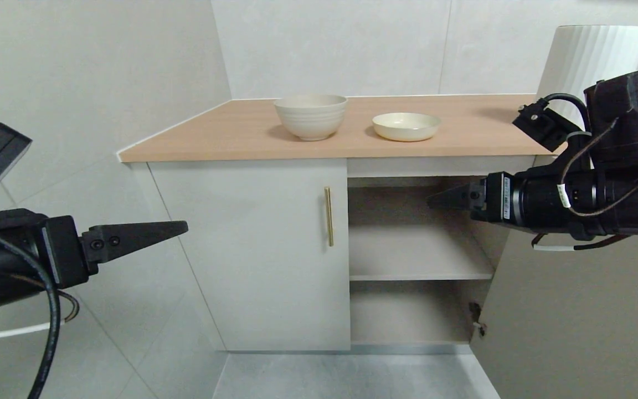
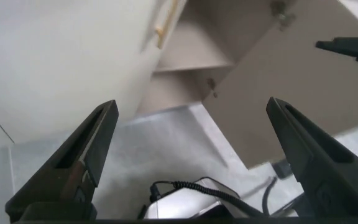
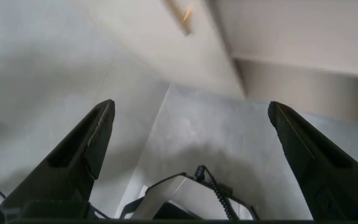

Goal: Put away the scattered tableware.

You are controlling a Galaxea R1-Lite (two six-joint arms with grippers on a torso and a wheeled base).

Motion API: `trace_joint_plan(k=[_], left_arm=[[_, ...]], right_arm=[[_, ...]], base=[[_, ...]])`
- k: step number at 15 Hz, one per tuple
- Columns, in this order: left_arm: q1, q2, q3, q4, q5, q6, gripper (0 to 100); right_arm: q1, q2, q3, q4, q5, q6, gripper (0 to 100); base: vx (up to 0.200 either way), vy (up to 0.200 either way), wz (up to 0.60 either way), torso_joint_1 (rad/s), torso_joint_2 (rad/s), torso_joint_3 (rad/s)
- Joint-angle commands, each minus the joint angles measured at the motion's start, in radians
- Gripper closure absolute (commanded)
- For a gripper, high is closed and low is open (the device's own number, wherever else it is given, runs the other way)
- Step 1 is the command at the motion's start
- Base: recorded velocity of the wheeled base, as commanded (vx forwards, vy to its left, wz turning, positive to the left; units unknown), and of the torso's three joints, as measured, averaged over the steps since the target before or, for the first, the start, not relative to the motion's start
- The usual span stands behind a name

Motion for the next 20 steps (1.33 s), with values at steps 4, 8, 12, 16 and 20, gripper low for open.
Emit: trace_joint_plan(k=[4,8,12,16,20], left_arm=[[0.001,0.006,0.0,-0.003,0.002,-0.001,0],[0.001,0.001,0.0,-0.003,0.002,0.001,0],[0.001,-0.003,0.0,-0.003,0.002,0.001,0],[0.001,-0.003,0.0,-0.003,0.002,-0.001,0],[0.001,0.001,0.0,-0.003,0.0,0.001,0]], right_arm=[[0.002,-0.006,0.006,0.002,0.001,0.0,0],[0.005,-0.027,0.007,0.0,0.007,0.0,0],[0.032,-0.107,0.068,-0.012,0.023,-0.007,0],[0.048,-0.144,0.108,-0.072,0.03,-0.02,0],[0.062,-0.147,0.125,-0.077,0.029,-0.038,0]], base=[[0.2,0.0,0.0,-0.001,0.0,0.002],[0.15,0.0,0.0,0.003,0.0,0.003],[0.0,0.0,0.0,0.0,0.0,0.0],[0.0,0.0,0.0,0.0,0.0,0.0],[0.0,0.0,0.0,0.005,-0.02,-0.004]])
